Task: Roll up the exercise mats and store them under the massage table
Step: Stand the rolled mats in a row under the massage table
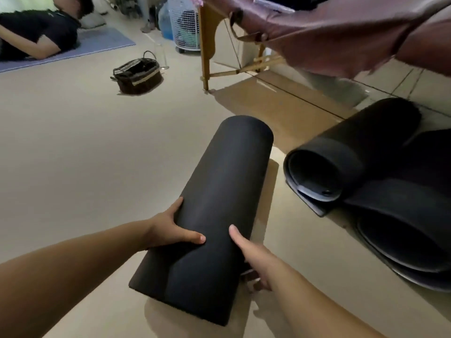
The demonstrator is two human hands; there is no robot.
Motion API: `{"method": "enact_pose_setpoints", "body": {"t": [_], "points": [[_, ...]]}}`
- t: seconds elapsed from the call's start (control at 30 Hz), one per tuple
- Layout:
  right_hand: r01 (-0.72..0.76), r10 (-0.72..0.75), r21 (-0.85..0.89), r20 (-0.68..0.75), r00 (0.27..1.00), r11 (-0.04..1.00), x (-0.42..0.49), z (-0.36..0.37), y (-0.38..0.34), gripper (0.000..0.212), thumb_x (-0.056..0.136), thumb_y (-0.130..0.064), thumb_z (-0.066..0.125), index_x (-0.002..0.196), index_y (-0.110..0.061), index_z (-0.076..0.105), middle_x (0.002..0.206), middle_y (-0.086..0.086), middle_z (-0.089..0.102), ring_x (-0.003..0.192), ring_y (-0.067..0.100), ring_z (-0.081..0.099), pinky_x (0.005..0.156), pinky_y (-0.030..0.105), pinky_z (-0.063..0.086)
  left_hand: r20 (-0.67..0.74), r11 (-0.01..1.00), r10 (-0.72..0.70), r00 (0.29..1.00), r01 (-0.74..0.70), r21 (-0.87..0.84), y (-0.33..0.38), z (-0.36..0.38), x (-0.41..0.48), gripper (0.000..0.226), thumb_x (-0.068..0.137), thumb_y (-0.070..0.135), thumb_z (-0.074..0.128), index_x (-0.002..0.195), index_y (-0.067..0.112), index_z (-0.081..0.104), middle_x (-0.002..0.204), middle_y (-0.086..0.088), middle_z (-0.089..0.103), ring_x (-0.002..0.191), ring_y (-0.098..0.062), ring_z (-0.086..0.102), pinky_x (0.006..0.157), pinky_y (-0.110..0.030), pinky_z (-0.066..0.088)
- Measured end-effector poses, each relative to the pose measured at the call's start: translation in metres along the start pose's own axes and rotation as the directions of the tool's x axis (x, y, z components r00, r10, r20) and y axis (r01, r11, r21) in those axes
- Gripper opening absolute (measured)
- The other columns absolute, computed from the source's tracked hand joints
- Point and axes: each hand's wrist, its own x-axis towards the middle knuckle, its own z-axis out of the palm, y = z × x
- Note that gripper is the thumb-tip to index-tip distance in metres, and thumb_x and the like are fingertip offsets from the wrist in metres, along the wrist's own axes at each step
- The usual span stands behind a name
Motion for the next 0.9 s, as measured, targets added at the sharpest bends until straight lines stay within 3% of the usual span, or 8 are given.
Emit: {"method": "enact_pose_setpoints", "body": {"t": [0.07,0.17,0.27,0.37,0.47,0.63,0.83,0.9], "points": [[0.161,-0.158,0.021,-0.106,0.982,0.987,-0.003,-0.019,-0.002,0.105,0.084,-0.08,0.066,0.166,-0.027,0.029,0.164,0.004,0.044,0.143,0.035,0.051,0.112,0.054,0.048,-0.014,0.985,-0.058,0.998,0.059,0.159,0.031,0.01,-0.002,0.144,0.067,0.061,0.093,0.164,0.047,-0.012,0.172,0.003,0.024,0.155,-0.033,0.031,0.119,-0.057,0.034],[0.252,-0.245,0.068,-0.087,0.965,0.965,-0.014,-0.043,-0.018,0.099,0.095,-0.059,0.067,0.169,-0.039,0.005,0.173,0.001,0.028,0.152,0.036,0.039,0.12,0.059,0.041,-0.034,0.922,-0.162,0.986,0.164,0.35,0.057,0.02,-0.009,0.152,0.061,0.074,0.09,0.16,0.05,-0.022,0.175,0.002,0.016,0.155,-0.038,0.03,0.109,-0.066,0.047],[0.229,-0.217,0.201,-0.079,0.973,0.953,-0.017,-0.054,-0.034,0.11,0.092,-0.065,0.068,0.166,-0.045,-0.011,0.175,0.003,0.023,0.155,0.041,0.033,0.121,0.066,0.035,-0.027,0.929,-0.163,0.986,0.163,0.333,0.067,0.021,-0.01,0.157,0.054,0.072,0.093,0.161,0.049,-0.019,0.173,0.003,0.021,0.151,-0.037,0.037,0.102,-0.065,0.054],[0.168,-0.166,0.256,-0.028,0.986,0.952,0.003,-0.042,-0.042,0.127,0.085,-0.071,0.074,0.164,-0.043,-0.021,0.176,0.004,0.02,0.156,0.043,0.03,0.123,0.067,0.03,-0.079,0.976,-0.058,0.995,0.073,0.206,0.059,0.015,-0.001,0.151,0.052,0.055,0.102,0.168,0.043,0.006,0.163,0.003,0.038,0.141,-0.027,0.049,0.108,-0.054,0.053],[0.169,-0.163,0.284,-0.042,0.986,0.944,0.02,-0.032,-0.059,0.131,0.081,-0.071,0.078,0.163,-0.046,-0.022,0.175,0.004,0.022,0.154,0.045,0.033,0.118,0.072,0.033,-0.075,0.995,-0.004,0.997,0.012,0.099,0.047,0.001,0.019,0.141,0.055,0.048,0.104,0.167,0.041,0.018,0.16,0.0,0.045,0.141,-0.026,0.051,0.117,-0.047,0.046],[0.258,-0.22,0.289,-0.157,0.963,0.922,0.049,-0.044,-0.107,0.11,0.089,-0.072,0.068,0.165,-0.051,-0.009,0.174,-0.002,0.024,0.152,0.043,0.038,0.112,0.072,0.042,-0.068,0.992,0.111,0.992,-0.106,0.072,0.087,-0.038,0.071,0.119,0.077,0.041,0.094,0.167,0.042,0.017,0.169,-0.001,0.033,0.151,-0.03,0.037,0.127,-0.046,0.028],[0.349,-0.243,0.346,-0.314,0.918,0.871,0.089,-0.051,-0.155,0.101,0.095,-0.068,0.064,0.166,-0.05,-0.005,0.171,-0.008,0.029,0.147,0.035,0.045,0.102,0.059,0.051,0.033,0.953,0.259,0.965,-0.261,0.153,0.141,-0.089,0.155,0.112,0.078,0.037,0.093,0.166,0.042,0.023,0.167,0.001,0.036,0.149,-0.028,0.041,0.123,-0.042,0.03],[0.421,-0.298,0.295,-0.383,0.874,0.857,0.095,-0.055,-0.16,0.099,0.093,-0.065,0.068,0.167,-0.049,0.003,0.172,-0.01,0.028,0.148,0.03,0.045,0.11,0.054,0.05,0.043,0.933,0.315,0.948,-0.318,0.169,0.161,-0.096,0.178,0.108,0.08,0.039,0.091,0.165,0.041,0.024,0.167,0.001,0.037,0.149,-0.028,0.041,0.122,-0.039,0.031]]}}
